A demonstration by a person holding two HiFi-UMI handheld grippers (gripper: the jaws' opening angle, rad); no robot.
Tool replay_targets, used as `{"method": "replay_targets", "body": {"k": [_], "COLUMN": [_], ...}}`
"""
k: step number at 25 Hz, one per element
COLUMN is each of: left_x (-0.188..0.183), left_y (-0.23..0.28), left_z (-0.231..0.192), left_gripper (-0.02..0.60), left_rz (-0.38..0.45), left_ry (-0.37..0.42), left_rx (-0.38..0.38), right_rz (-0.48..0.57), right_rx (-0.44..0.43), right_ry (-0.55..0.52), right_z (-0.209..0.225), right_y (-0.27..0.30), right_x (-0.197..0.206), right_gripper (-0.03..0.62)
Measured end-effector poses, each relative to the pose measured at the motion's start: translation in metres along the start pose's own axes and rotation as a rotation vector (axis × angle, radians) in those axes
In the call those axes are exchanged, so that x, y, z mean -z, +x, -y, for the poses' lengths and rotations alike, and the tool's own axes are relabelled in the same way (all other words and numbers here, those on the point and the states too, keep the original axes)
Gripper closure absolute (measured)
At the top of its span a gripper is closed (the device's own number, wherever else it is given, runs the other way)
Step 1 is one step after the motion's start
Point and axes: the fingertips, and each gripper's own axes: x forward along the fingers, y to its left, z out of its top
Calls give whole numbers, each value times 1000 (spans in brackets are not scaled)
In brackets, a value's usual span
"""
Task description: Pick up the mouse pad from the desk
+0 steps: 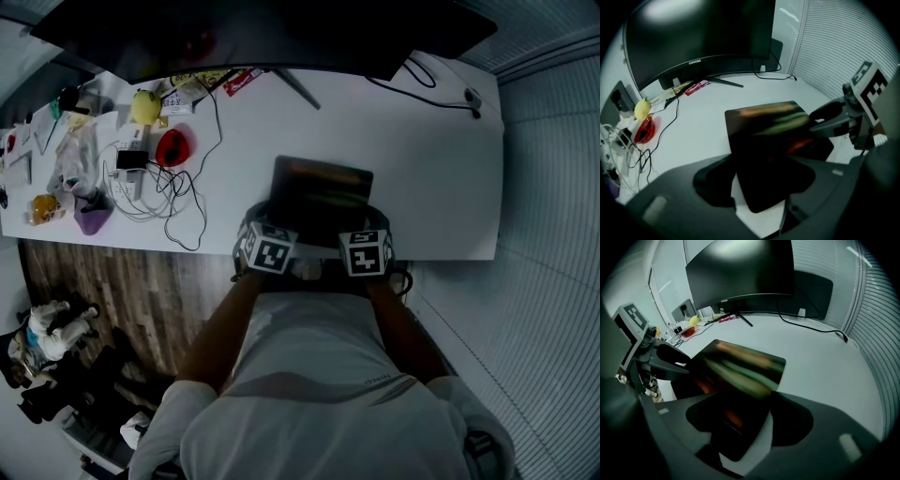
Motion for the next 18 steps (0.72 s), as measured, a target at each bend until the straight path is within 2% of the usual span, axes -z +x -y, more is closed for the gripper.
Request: {"method": "replay_targets", "body": {"k": [2, 5, 6, 10, 15, 18], "left_x": [1, 1, 0, -14, -51, -82], "left_y": [-1, 1, -1, -19, -63, -103], "left_z": [3, 14, 17, 19, 17, 12], "left_gripper": [330, 454, 467, 482, 495, 500], "left_rz": [8, 30, 39, 87, 243, 378], "left_ry": [-4, 12, 22, 19, 22, 46], "left_rx": [8, 37, 40, 100, 138, 152], "right_rz": [5, 18, 24, 74, 228, 350], "right_rx": [-18, -39, -47, -82, -66, -65], "right_ry": [10, 14, 10, 15, 46, 60], "right_z": [-8, -20, -24, -31, -32, -37], "right_y": [0, 1, 0, -14, -54, -87], "right_x": [1, 2, 1, -9, -45, -77], "right_gripper": [374, 483, 505, 540, 545, 545]}}
